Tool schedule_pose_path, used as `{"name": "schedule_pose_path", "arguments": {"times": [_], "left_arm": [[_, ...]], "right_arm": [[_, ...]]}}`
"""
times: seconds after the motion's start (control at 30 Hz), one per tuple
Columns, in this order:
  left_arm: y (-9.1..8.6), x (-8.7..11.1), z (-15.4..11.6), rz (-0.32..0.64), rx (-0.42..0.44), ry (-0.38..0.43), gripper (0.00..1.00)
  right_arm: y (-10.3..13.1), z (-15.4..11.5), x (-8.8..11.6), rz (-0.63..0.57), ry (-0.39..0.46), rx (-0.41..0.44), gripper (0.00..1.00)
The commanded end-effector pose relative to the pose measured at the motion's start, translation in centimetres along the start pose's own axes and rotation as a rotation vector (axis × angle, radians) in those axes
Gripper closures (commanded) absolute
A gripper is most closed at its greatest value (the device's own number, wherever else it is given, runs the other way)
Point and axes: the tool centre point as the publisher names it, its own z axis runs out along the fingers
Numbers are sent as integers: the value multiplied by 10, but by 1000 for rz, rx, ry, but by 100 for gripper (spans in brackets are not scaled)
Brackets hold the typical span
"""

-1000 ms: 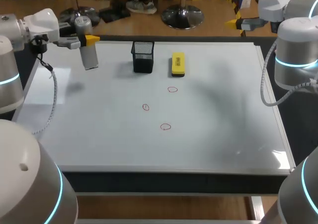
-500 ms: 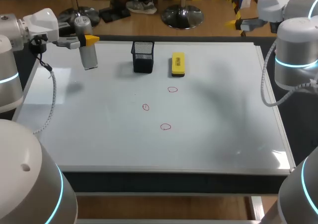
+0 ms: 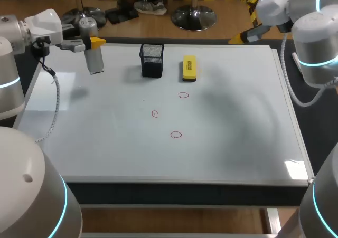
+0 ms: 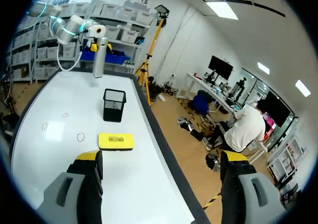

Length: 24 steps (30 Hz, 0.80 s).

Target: Pick up the inspection probe, press it on each red-marked spot on the whiteboard one by one, put down the probe, pick up the eraser, and wipe off all the red marks.

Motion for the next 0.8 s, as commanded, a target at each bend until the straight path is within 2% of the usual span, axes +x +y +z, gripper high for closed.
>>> {"name": "schedule_pose_path", "arguments": {"times": [0.03, 0.17, 0.3, 0.5, 0.7, 0.8], "left_arm": [[0, 0, 0, 1, 1, -1, 100], [0, 0, 0, 1, 1, -1, 100], [0, 0, 0, 1, 1, -1, 100], [0, 0, 0, 1, 1, -1, 100], [0, 0, 0, 1, 1, -1, 100], [0, 0, 0, 1, 1, -1, 100]], "right_arm": [[5, 15, -1, -455, 550, 425, 0], [9, 27, 10, -604, 722, 490, 0], [12, 35, 18, -721, 855, 559, 0], [15, 44, 26, -851, 950, 627, 0], [16, 53, 38, -886, 1024, 614, 0], [14, 55, 42, -920, 1043, 633, 0]]}}
